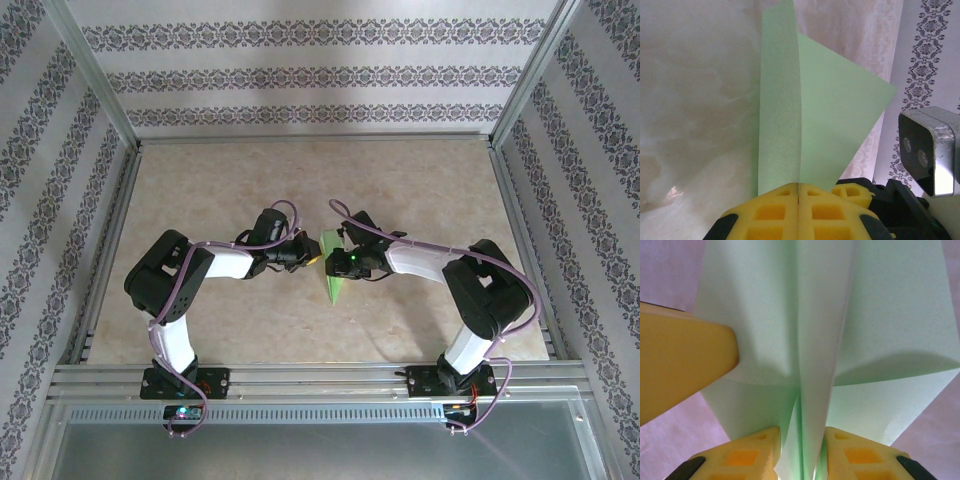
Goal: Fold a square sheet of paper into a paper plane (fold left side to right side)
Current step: Place the paper plane at the center of the table.
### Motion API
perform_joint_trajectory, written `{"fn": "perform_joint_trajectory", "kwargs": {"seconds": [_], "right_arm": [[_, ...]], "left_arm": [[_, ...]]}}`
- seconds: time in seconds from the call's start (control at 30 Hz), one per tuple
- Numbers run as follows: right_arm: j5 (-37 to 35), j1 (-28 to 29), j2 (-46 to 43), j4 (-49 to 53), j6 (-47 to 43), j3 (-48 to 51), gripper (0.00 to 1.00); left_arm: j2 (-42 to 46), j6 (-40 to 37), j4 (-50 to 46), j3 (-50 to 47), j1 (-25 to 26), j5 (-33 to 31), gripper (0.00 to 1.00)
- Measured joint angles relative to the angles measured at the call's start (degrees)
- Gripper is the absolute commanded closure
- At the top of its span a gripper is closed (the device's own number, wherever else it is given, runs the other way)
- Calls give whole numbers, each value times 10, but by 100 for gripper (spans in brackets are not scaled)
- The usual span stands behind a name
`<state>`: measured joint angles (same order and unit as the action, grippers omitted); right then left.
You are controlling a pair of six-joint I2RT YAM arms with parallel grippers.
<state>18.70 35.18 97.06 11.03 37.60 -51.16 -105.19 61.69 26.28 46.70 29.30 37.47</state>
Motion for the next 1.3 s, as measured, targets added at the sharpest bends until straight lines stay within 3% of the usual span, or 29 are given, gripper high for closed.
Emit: {"fn": "perform_joint_trajectory", "kwargs": {"seconds": [0.27,0.57,0.77,0.93,1.13,1.3], "right_arm": [[-25,8,18,23,0,-11,77],[-50,15,21,63,0,-40,98],[-98,15,22,130,-1,-109,100],[-155,14,79,207,-16,-250,100],[-215,5,194,281,-42,-413,100],[-239,-11,271,330,-55,-516,100]], "left_arm": [[0,1,0,-1,0,0,100],[22,-14,-5,-11,-1,-8,69],[163,-61,-82,-35,-22,-42,52],[317,-129,-205,-37,-62,-99,43],[450,-197,-351,-40,-92,-166,39],[497,-225,-417,-64,-104,-195,39]]}}
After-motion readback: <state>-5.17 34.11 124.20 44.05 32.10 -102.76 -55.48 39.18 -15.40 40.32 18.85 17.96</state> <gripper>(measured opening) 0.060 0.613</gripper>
